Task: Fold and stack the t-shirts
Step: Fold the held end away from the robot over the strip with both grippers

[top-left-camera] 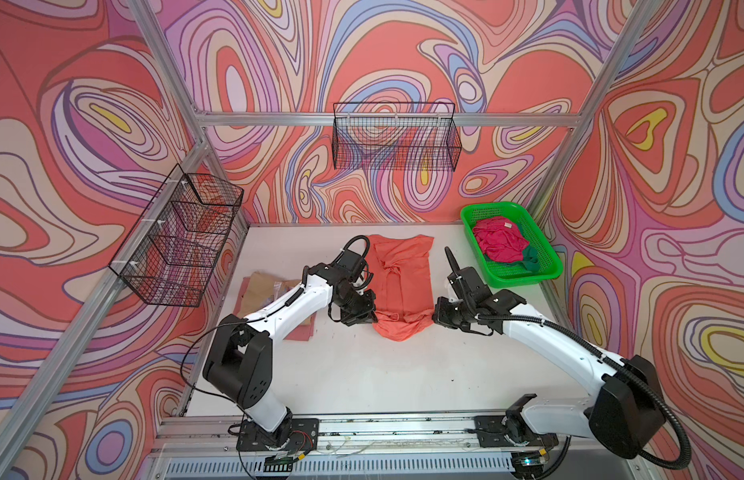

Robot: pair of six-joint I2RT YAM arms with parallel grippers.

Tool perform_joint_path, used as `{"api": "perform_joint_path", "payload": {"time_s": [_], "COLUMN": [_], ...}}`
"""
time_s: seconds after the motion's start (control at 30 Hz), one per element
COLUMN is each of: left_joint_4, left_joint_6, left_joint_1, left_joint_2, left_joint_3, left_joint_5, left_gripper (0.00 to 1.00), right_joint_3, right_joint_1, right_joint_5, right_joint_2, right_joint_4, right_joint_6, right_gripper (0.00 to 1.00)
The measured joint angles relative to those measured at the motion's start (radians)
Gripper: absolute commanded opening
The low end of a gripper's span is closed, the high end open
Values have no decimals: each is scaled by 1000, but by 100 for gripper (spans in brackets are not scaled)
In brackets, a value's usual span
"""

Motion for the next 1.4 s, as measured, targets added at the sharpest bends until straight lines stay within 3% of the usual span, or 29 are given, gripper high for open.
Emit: {"api": "perform_joint_path", "payload": {"time_s": [0.47, 0.93, 1.17, 1.2, 1.3, 1.4], "left_joint_4": [-39, -89, -119, -123, -137, -137], "left_joint_6": [32, 32, 33, 32, 32, 27], "left_joint_1": [95, 148, 159, 163, 175, 183], "left_joint_2": [299, 524, 612, 616, 619, 613], "left_joint_3": [340, 582, 689, 689, 689, 689], "left_joint_5": [-8, -18, -16, -14, -14, -13], "left_gripper": [0, 0, 23, 28, 43, 53], "right_joint_3": [274, 453, 507, 515, 545, 572], "right_joint_1": [-149, -206, -229, -232, -237, -241], "right_joint_5": [-117, -190, -198, -198, -198, -187], "right_joint_2": [321, 574, 660, 674, 709, 713], "right_joint_4": [27, 57, 79, 74, 61, 36], "right_joint_6": [-143, -165, -163, -163, -170, -181], "right_gripper": [0, 0, 0, 3, 29, 47]}}
